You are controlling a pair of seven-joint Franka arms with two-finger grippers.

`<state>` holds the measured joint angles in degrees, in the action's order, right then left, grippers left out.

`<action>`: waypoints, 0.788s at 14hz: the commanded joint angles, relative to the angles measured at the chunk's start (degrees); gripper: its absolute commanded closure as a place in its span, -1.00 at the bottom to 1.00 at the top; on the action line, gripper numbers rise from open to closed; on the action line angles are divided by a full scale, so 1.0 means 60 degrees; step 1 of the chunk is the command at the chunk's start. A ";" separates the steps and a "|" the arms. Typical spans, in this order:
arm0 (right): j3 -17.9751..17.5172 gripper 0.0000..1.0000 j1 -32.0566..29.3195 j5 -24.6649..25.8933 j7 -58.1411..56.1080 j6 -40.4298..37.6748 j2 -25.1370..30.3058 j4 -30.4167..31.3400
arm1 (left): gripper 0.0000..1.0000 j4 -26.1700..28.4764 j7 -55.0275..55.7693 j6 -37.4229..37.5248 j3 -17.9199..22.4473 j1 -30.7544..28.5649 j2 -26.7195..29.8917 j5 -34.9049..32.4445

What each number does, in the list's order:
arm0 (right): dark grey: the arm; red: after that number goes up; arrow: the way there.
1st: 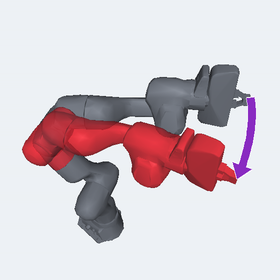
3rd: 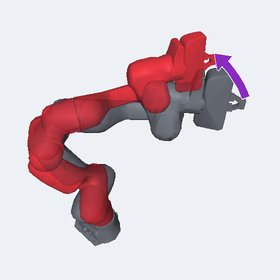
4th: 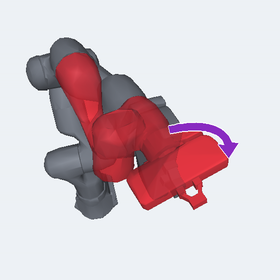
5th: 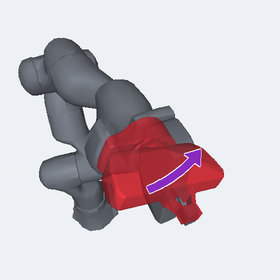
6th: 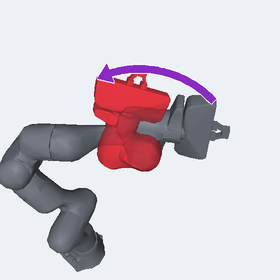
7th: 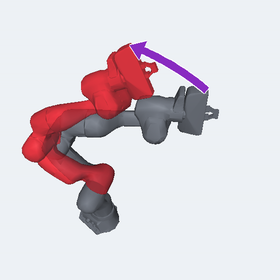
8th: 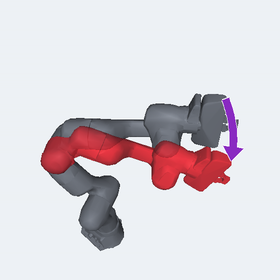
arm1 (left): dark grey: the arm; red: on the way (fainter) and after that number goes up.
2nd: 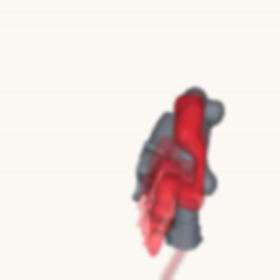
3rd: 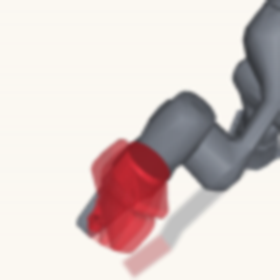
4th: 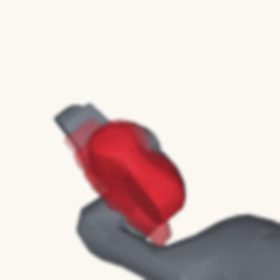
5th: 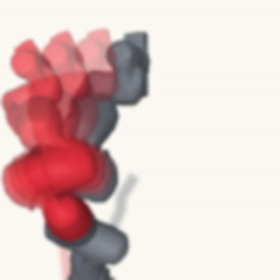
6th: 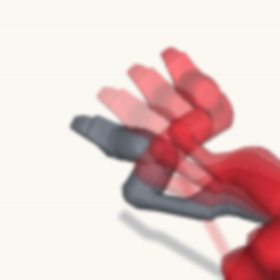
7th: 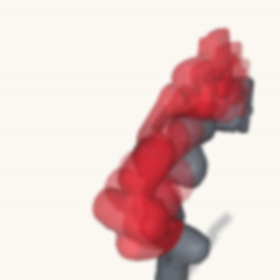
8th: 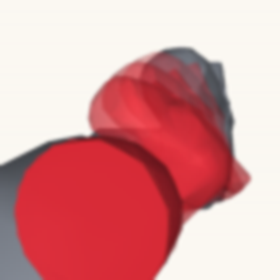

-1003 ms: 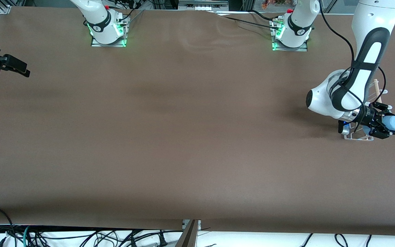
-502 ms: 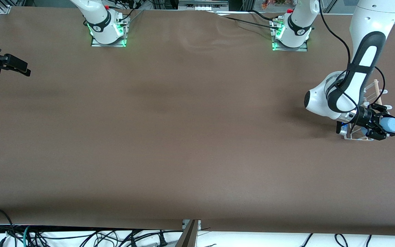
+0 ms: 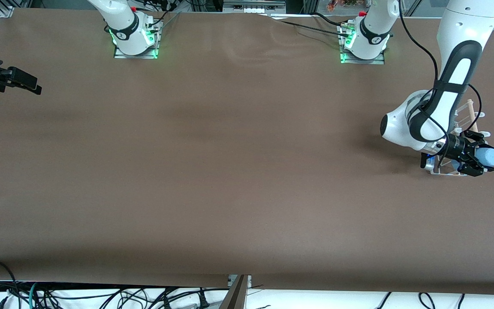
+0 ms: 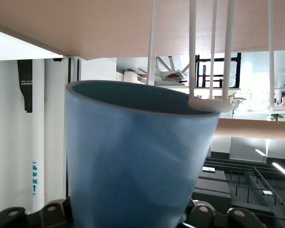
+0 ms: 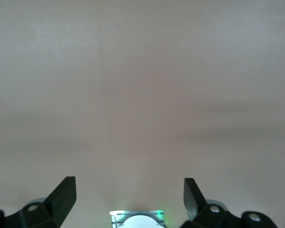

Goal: Transfer cup to left arm and place on rack
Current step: 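Lower the cup with the left gripper onto the rack's prongs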

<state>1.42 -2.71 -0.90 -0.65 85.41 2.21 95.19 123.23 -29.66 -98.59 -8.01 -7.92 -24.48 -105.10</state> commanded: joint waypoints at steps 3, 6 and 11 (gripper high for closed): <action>0.0100 -1.00 0.0086 -0.0231 -0.0067 -0.0217 -0.0104 -0.0265 | 1.00 -0.0279 -0.0930 -0.0341 0.0017 -0.0116 0.0255 0.0158; 0.0100 -1.00 0.0086 -0.0216 -0.0067 -0.0231 -0.0104 -0.0265 | 1.00 -0.0308 -0.1807 -0.0809 0.0017 -0.0203 0.0592 0.0188; 0.0100 -1.00 0.0086 -0.0231 -0.0067 -0.0246 -0.0104 -0.0265 | 1.00 -0.0294 -0.2629 -0.0854 -0.0012 -0.0219 0.0973 0.0523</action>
<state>1.42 -2.71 -1.46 -0.65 85.30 2.15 95.17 121.33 -41.68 -102.56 -7.93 -8.95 -20.71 -104.16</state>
